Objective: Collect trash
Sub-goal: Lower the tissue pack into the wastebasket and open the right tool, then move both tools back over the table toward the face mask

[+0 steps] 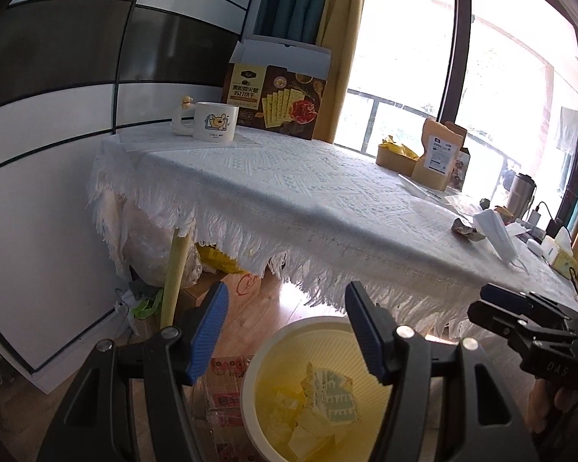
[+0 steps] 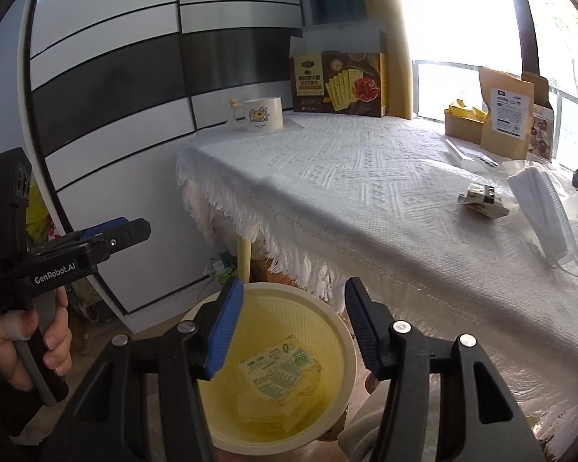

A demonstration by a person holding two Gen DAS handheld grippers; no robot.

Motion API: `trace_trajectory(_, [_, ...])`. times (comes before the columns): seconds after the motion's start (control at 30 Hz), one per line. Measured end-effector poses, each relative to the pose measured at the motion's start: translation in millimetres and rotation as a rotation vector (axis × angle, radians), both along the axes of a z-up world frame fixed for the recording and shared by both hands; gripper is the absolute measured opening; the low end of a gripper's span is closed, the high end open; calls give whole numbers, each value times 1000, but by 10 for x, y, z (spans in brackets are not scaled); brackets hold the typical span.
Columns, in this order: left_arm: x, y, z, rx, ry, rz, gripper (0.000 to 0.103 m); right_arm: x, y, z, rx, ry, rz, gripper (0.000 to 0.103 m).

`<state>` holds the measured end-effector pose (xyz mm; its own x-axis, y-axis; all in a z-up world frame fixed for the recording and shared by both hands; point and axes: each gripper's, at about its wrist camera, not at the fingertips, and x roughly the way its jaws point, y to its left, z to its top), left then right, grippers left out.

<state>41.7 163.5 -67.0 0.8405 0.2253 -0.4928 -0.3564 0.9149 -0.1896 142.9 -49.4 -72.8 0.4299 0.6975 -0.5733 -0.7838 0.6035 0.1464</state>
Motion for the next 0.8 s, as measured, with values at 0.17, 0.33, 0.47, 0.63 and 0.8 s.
trace_trajectory(0.17, [46, -53, 37, -4, -3, -11, 63, 26, -90, 15, 8, 1, -24, 53])
trace_trajectory(0.33, [82, -138, 117, 2, -23, -36, 63, 70, -213, 41, 27, 2, -47, 53])
trace_trajectory(0.47, [136, -223, 158, 8, -22, -49, 63, 114, -318, 64, 39, -1, -67, 53])
trace_trajectory(0.63, [214, -359, 198, 15, -16, -69, 63, 182, -480, 86, 59, 4, -92, 53])
trace_trajectory(0.8, [305, -475, 223, 13, -15, -88, 63, 243, -649, 106, 76, 7, -117, 53])
